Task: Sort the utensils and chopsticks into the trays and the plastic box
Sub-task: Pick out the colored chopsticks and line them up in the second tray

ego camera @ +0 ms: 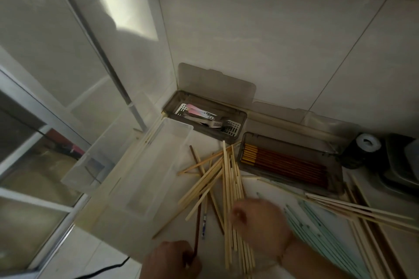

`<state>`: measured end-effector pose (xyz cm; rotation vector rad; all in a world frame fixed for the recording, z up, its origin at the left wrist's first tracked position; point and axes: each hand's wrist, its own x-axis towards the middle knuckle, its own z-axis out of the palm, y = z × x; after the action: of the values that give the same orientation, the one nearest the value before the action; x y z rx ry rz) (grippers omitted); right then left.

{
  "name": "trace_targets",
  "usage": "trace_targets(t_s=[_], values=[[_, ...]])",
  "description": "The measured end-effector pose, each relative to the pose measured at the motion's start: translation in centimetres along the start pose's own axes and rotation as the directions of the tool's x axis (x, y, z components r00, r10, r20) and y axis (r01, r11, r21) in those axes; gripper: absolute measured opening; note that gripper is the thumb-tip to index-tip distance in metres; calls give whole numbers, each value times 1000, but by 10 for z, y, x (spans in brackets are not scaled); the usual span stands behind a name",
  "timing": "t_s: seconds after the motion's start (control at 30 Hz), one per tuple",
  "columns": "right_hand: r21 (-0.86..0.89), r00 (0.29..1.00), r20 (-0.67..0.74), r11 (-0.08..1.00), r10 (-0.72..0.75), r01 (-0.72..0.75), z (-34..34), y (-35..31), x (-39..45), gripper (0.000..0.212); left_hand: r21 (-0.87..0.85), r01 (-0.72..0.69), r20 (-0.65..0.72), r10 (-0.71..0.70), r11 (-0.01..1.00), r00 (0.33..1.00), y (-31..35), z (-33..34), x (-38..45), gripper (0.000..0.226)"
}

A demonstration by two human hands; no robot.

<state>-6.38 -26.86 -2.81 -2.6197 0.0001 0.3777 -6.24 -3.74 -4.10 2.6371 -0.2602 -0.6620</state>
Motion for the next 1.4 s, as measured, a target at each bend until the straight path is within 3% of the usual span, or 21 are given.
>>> trace_targets(t_s=[0.1, 0.17, 0.33, 0.4, 0.43, 0.53, 0.63, 0.7, 0.8, 0.9, 0.97, 1.17, 1.3, 1.4], values=[[332, 963, 271, 937, 18, -111, 29, -36, -10, 46, -54, -14, 39, 16, 998, 999, 16, -9, -10, 26], [473, 935, 353, 856, 33, -208, 36, -48, -8, 51, -83, -67, 17, 69, 994, 997, 24, -11, -14, 23], [652, 874, 461, 608, 157, -453, 28, -39, -14, 33, -272, -205, 51, 227, 940, 973, 38, -23, -15, 19], [699, 831, 538, 477, 138, -532, 18, -22, -22, 30, -281, -249, -21, 254, 927, 967, 35, -24, -8, 30], [693, 821, 557, 473, 126, -543, 14, -10, -28, 29, -274, -263, -89, 247, 925, 965, 31, -24, -2, 27], [587, 836, 517, 634, 186, -504, -1, 26, -47, 25, -159, -317, -291, 263, 935, 920, 22, -24, 24, 13], [524, 924, 242, 762, 295, -381, -17, 59, -55, 16, -69, -332, -330, 293, 941, 897, 25, -26, 51, 5], [408, 945, 47, 857, 323, -314, -37, 74, -56, 14, -28, -355, -307, 330, 934, 893, 36, -25, 66, 4], [266, 932, -212, 935, 292, -233, -65, 92, -47, 25, 77, -419, -325, 420, 905, 847, 58, -18, 87, 23], [183, 868, -435, 967, 239, -175, -79, 110, -25, 15, 70, -470, -286, 469, 880, 836, 82, -10, 108, 37], [60, 877, -410, 967, 248, -246, -83, 122, -5, 13, 84, -455, -239, 461, 887, 854, 92, -4, 123, 42], [-40, 944, -50, 944, 327, -329, -83, 138, 40, 17, -11, -445, -179, 436, 895, 882, 97, 2, 150, 34], [-43, 959, 18, 959, 281, -280, -82, 143, 61, 12, -85, -493, -191, 472, 866, 861, 89, 2, 149, 33], [-95, 952, 54, 951, 300, -294, -77, 148, 70, 7, -87, -500, -119, 489, 862, 864, 82, 4, 143, 39]])
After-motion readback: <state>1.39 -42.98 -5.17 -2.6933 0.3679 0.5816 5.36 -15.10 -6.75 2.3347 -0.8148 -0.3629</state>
